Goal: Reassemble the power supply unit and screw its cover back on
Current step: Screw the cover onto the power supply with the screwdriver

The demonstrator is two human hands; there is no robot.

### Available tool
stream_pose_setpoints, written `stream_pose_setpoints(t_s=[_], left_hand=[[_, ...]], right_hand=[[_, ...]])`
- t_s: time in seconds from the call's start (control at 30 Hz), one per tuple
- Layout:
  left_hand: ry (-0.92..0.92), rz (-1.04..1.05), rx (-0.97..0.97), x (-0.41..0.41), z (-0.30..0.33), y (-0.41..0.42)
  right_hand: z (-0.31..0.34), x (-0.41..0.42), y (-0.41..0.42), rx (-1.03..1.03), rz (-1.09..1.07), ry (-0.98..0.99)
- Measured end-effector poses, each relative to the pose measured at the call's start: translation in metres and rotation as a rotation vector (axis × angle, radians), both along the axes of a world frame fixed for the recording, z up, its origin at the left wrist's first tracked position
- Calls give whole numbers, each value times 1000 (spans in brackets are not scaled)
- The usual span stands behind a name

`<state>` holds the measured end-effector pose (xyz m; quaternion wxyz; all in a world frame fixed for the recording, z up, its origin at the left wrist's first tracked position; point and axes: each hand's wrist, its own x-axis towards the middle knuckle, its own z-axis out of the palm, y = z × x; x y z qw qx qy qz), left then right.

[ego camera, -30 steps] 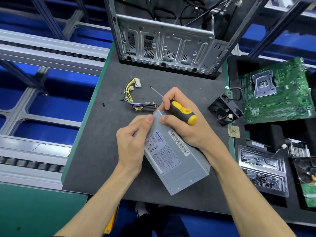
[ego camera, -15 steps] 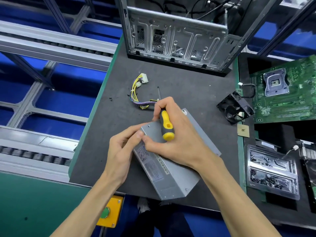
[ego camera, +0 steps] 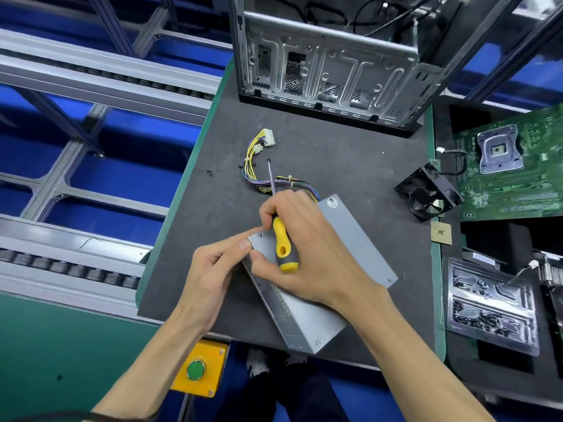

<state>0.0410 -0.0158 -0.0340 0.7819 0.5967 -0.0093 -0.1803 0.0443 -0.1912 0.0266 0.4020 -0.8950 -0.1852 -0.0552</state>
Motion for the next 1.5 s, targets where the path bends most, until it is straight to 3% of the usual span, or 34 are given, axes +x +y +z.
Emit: stream_pose_setpoints(t_s=[0.23, 0.5, 0.63, 0.73, 0.8, 1.0, 1.1, 1.3, 1.5], left_hand=[[51, 25, 82, -1, 7, -6], [43, -127, -5, -4, 10, -21], [49, -131, -68, -3, 8, -24], [45, -88, -66, -3, 4, -26], [44, -91, -69, -2, 3, -28], [1, -195, -70, 2, 3, -19], [-130, -234, 27, -1, 4, -18], [-246, -175, 126, -14, -4, -34], [-447, -196, 425, -13, -5, -27]], right_hand=[[-8, -8, -5, -52, -32, -40], [-4, -29, -37, -45, -165, -40], [-6, -39, -55, -51, -401, -50], [-10, -46, -73, -83, -657, 121], [-16, -49, -80, -77, -706, 232], [-17, -47, -75, -46, -664, 124], [-14, -28, -79, 10, -640, 71], [-14, 19, -86, 33, -438, 51], [-21, 31, -89, -81, -284, 60]])
